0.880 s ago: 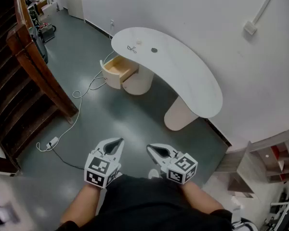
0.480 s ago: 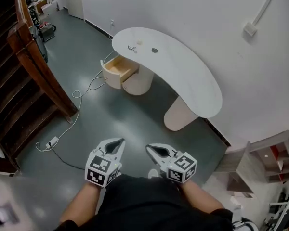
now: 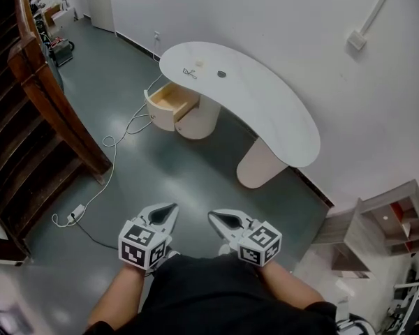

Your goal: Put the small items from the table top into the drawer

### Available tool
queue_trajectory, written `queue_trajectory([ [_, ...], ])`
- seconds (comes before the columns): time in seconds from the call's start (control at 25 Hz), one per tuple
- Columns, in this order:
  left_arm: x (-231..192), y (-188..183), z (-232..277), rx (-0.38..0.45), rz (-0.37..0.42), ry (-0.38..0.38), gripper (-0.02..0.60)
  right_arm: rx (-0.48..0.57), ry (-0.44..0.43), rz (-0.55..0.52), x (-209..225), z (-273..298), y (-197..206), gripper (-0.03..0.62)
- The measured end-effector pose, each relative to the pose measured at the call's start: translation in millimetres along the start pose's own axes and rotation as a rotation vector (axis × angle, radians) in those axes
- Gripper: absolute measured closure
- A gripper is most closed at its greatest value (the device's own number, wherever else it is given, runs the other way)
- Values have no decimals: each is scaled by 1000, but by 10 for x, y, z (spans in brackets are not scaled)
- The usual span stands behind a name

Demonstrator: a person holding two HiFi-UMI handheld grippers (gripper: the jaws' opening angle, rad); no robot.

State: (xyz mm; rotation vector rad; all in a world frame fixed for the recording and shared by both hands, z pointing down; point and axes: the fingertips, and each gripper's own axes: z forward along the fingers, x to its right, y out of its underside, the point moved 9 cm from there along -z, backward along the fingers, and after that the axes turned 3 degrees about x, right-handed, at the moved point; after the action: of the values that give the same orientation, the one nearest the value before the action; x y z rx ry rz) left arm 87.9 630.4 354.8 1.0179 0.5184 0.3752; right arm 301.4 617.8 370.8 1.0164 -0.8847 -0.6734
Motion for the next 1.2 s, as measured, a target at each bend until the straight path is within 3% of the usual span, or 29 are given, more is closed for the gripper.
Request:
queue_trajectory([
  [0.28, -177, 159, -210, -31, 97, 21, 566, 0, 57, 47, -265, 192, 188, 599],
  [0.56, -392, 134, -335, -17, 66, 34, 566, 13, 103, 66, -301, 295, 80, 599],
  [0.92, -533, 124, -67, -12, 62, 41, 566, 22, 106, 75, -26, 474, 30, 599],
  [1.2, -812, -158, 323, -26, 71, 9, 566, 79, 83, 111, 623, 731, -254, 599],
])
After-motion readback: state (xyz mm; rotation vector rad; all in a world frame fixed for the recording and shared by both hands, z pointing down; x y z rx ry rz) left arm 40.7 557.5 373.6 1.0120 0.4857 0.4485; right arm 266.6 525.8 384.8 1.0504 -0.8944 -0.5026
